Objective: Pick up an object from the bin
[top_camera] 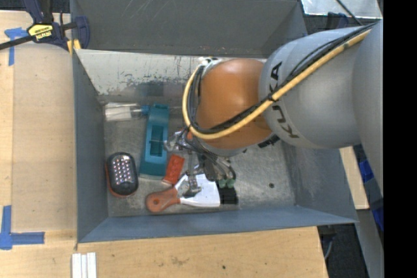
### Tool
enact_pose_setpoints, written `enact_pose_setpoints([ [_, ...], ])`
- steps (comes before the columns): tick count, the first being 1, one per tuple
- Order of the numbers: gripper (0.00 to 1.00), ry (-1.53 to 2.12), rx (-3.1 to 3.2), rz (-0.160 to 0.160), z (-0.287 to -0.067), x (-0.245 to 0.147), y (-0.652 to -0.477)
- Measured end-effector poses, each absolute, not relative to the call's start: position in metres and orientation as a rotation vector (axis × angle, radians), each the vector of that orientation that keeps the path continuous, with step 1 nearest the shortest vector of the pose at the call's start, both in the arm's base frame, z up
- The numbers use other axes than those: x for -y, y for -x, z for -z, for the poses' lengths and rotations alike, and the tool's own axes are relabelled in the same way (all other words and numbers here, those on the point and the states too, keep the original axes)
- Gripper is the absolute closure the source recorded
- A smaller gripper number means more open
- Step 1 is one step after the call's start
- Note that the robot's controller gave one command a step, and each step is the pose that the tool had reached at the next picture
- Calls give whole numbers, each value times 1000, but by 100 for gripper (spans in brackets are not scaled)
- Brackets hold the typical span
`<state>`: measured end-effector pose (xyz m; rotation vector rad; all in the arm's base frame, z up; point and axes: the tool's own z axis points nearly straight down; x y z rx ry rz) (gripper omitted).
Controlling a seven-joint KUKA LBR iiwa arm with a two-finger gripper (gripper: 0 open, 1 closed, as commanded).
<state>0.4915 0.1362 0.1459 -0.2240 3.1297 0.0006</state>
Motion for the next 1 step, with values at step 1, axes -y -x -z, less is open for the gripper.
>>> enact_pose_setpoints([
  [1, 0, 406, -3085, -4, -107, -146, -496],
])
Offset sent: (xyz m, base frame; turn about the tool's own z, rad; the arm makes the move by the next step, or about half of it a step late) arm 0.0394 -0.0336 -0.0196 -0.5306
